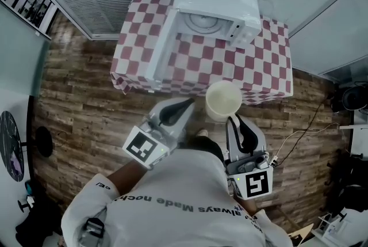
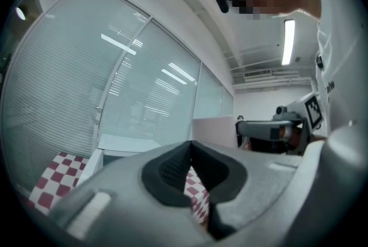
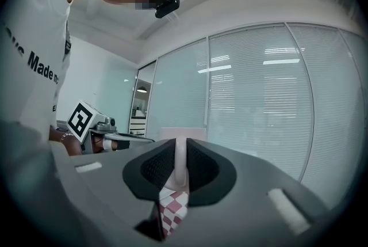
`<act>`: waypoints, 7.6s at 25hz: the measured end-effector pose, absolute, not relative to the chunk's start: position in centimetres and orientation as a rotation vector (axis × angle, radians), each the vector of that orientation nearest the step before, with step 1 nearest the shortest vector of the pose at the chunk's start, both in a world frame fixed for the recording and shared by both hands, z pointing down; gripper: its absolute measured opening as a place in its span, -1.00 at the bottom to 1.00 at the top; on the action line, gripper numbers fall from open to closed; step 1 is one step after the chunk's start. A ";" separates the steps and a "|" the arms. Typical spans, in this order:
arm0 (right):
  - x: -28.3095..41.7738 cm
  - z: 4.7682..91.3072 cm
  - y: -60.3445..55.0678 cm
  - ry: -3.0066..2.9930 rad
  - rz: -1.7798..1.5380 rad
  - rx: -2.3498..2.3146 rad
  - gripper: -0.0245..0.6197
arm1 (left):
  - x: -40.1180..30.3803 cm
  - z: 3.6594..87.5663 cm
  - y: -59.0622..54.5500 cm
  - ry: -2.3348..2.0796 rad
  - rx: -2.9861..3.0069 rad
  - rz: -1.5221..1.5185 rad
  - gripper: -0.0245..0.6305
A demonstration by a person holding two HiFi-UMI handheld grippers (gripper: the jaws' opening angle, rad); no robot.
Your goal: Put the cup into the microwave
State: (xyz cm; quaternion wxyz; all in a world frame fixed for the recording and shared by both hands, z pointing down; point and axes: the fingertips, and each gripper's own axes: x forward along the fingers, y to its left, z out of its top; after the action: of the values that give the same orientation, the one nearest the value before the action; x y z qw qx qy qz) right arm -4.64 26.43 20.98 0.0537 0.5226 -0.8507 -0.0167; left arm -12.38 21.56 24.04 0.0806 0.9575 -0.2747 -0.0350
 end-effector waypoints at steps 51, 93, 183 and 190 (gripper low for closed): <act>16.5 21.2 0.3 -2.692 -0.046 1.563 -0.78 | 8.0 24.0 -4.0 -0.968 2.853 -0.088 -0.92; 15.2 23.6 -8.8 -2.662 -0.016 1.524 -0.78 | 6.5 26.0 -13.8 -0.934 2.827 -0.053 -0.92; 5.3 58.8 -28.3 -2.503 0.143 1.591 -0.78 | -1.2 58.4 -30.6 -1.255 2.646 0.139 -0.92; 5.7 59.6 -29.9 -2.495 0.130 1.626 -0.78 | -0.9 59.2 -31.8 -1.268 2.672 0.156 -0.92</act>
State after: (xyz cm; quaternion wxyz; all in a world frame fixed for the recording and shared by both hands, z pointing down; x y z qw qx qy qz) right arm 5.73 -29.94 59.59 0.0803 0.5436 -0.8344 0.0434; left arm -0.85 -31.84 59.17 0.0899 0.8985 -0.4264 0.0524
